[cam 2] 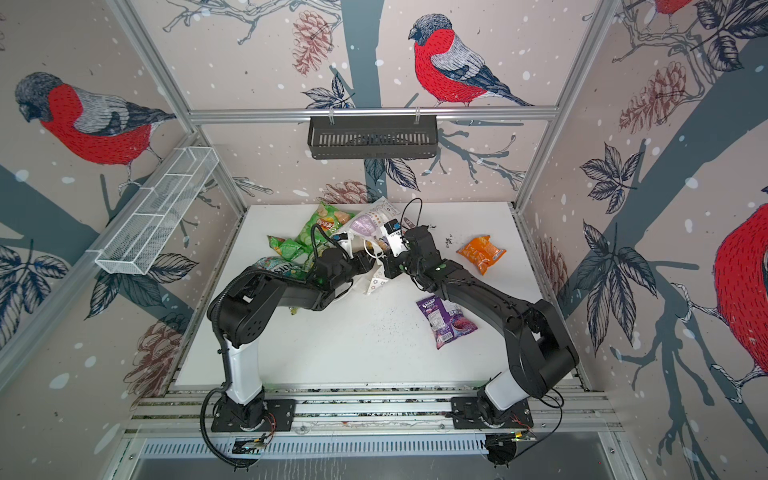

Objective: Take the snacks out of the paper bag
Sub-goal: 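Lift the yellow packet with the left gripper while the right gripper holds the rim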

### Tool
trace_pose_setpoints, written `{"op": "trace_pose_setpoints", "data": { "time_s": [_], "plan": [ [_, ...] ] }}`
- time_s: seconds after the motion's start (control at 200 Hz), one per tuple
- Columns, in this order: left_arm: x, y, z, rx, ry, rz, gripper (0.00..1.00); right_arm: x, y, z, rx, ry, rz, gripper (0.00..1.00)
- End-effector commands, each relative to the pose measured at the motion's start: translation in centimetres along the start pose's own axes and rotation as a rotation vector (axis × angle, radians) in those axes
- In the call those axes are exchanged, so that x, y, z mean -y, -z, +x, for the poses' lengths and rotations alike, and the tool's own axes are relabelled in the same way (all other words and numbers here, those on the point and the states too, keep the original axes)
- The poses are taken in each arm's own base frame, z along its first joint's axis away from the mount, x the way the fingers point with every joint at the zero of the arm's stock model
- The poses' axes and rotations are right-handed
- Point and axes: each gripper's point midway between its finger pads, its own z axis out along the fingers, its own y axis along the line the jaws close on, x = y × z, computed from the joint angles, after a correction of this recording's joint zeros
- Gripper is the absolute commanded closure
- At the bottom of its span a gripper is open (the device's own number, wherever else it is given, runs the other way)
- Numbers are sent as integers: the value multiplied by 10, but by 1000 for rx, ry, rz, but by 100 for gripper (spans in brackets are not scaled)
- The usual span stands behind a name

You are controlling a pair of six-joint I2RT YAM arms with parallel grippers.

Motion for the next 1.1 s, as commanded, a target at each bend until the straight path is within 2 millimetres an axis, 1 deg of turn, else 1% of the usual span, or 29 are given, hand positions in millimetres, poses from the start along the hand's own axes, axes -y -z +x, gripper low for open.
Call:
{"op": "trace_pose_setpoints", "data": {
  "time_s": [0.0, 0.11, 0.185, 0.245, 0.25, 0.27, 0.285, 0.335, 0.36, 0.39, 0.4, 0.415, 0.545, 0.63, 0.695, 0.77, 0.831, 0.881, 0.981, 1.031, 1.096],
  "plan": [
    [8, -3, -2, -10, 22, 50, 46, 0, -4, 10, -38, -5, 1, 100],
    [8, -10, -1, -24, 58, 70, 38, -3, -7, 11, -36, -3, -23, 100],
    [3, -17, 3, -43, 79, 53, 36, -7, -8, 8, -22, 3, -49, 100],
    [-4, -20, 10, -64, 98, 39, 31, -8, -10, 7, -21, 7, -59, 100],
    [-1, -22, 7, -58, 97, 48, 30, -8, -10, 7, -21, 7, -60, 100],
    [3, -25, 3, -52, 99, 57, 28, -8, -11, 7, -24, 9, -60, 100],
    [1, -26, 4, -54, 103, 54, 25, -8, -12, 7, -24, 9, -62, 100],
    [-1, -30, 4, -57, 117, 45, 20, -8, -14, 7, -30, 15, -65, 100],
    [-3, -32, 4, -57, 122, 37, 13, -8, -15, 9, -36, 16, -70, 100],
    [-6, -34, 4, -58, 132, 21, 8, -8, -16, 9, -40, 18, -72, 100],
    [-7, -35, 4, -59, 134, 17, 5, -8, -17, 9, -40, 17, -72, 100],
    [-7, -36, 4, -59, 137, 14, 4, -8, -17, 9, -41, 19, -74, 100],
    [-11, -50, 8, -71, 147, -8, 3, -12, -21, 9, -35, 23, -101, 100],
    [-8, -58, 13, -71, 209, 54, 3, -14, -24, 8, -28, 26, -127, 100],
    [-3, -62, 15, -55, 244, 115, 3, -15, -26, 7, -26, 22, -138, 100],
    [3, -71, 23, -72, 248, 148, 3, -15, -27, 7, -22, 19, -155, 100],
    [10, -79, 34, -105, 219, 144, 3, -16, -27, 6, -13, 19, -162, 100],
    [15, -83, 40, -119, 183, 128, 3, -16, -27, 6, -13, 22, -167, 100],
    [24, -85, 42, -110, 164, 140, 4, -14, -28, 7, -19, 18, -164, 100],
    [28, -85, 44, -109, 173, 164, 7, -14, -28, 7, -16, 16, -165, 100],
    [29, -87, 50, -113, 187, 177, 16, -13, -27, 7, -6, 8, -169, 100]
  ]
}}
